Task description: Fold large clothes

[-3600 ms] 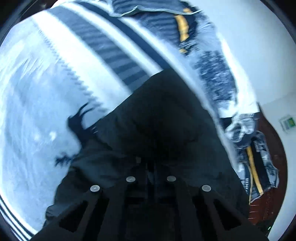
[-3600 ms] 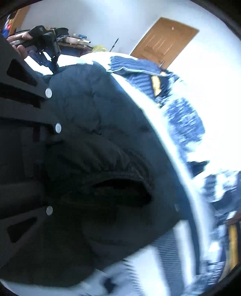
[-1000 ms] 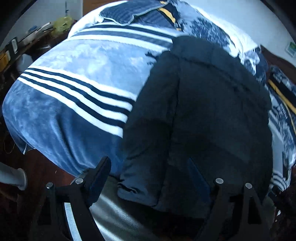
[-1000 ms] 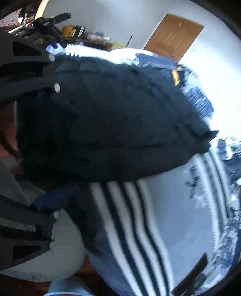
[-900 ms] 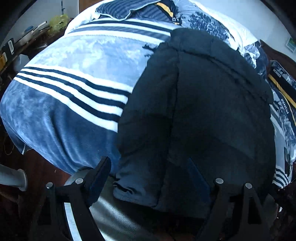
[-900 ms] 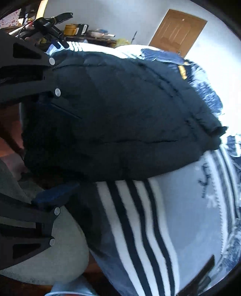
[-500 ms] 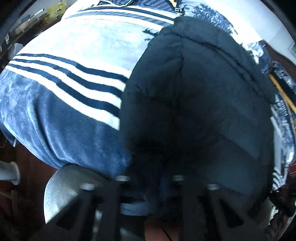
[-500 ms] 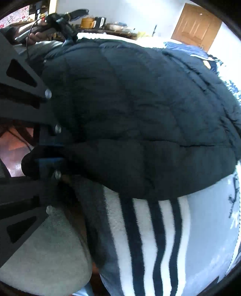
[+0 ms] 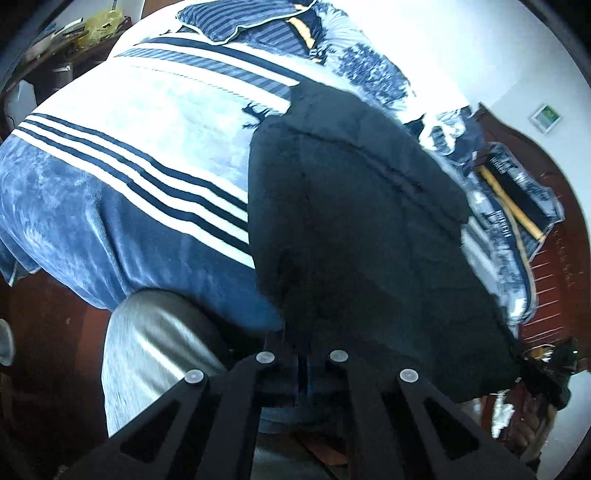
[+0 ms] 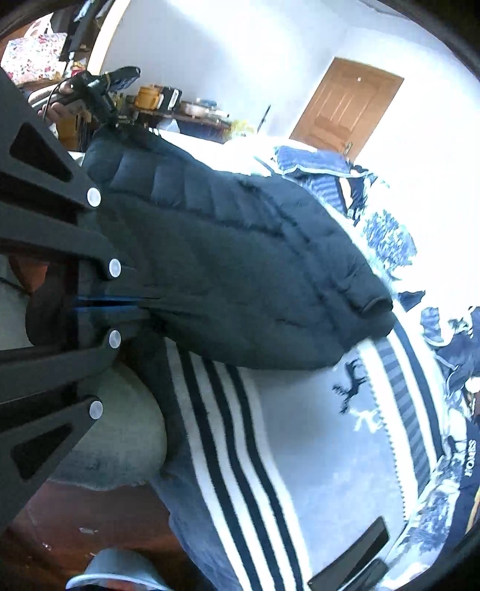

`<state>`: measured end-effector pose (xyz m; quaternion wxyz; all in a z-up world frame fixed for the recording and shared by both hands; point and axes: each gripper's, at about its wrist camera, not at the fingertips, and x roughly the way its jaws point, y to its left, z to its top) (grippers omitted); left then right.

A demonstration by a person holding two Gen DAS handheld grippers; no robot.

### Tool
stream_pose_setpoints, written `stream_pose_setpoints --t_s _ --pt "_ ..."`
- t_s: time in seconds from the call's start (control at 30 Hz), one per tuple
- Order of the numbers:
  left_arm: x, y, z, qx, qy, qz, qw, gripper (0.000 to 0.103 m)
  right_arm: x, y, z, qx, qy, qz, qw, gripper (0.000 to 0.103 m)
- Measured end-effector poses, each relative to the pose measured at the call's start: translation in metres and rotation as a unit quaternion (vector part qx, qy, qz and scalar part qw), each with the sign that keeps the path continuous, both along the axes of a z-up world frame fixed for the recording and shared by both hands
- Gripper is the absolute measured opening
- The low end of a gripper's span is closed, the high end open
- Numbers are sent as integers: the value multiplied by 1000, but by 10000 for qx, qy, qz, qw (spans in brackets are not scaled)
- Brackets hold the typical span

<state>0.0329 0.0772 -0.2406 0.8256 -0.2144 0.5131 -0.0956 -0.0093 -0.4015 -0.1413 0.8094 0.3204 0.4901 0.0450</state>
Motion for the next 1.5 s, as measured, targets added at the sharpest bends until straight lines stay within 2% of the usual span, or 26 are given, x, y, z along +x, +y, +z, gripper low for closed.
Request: stream_pose_setpoints --t_s 0.37,0.47,0.6,0.73,0.9,1.1,1.27,1.37,1.5 --pt "-33 41 56 -541 -331 45 9980 2 -33 6 72 36 -524 247 9983 1" --pt "-40 45 70 -577 -454 8 9973 2 -42 10 90 18 -637 338 9974 1" --pt "-33 56 82 -664 -531 19 9964 2 -49 14 106 104 -818 388 9958 1" --pt "-11 59 84 -860 -569 34 9947 2 -33 7 104 365 -967 287 9942 1" --pt "48 57 96 -864 -714 -180 9935 2 12 -4 105 567 -1144 230 9916 1" --pt "144 43 105 -961 -643 -342 9927 2 107 -24 100 935 -1069 196 9897 1" --pt "230 36 99 -1095 -402 -313 9927 3 206 -37 85 1019 -690 289 9920 1" --pt "280 26 90 -1033 -268 -328 9937 3 268 -49 64 1008 -337 292 9939 1" --pt "340 12 69 -898 -64 -270 9956 3 328 -64 30 1058 -10 145 9943 1"
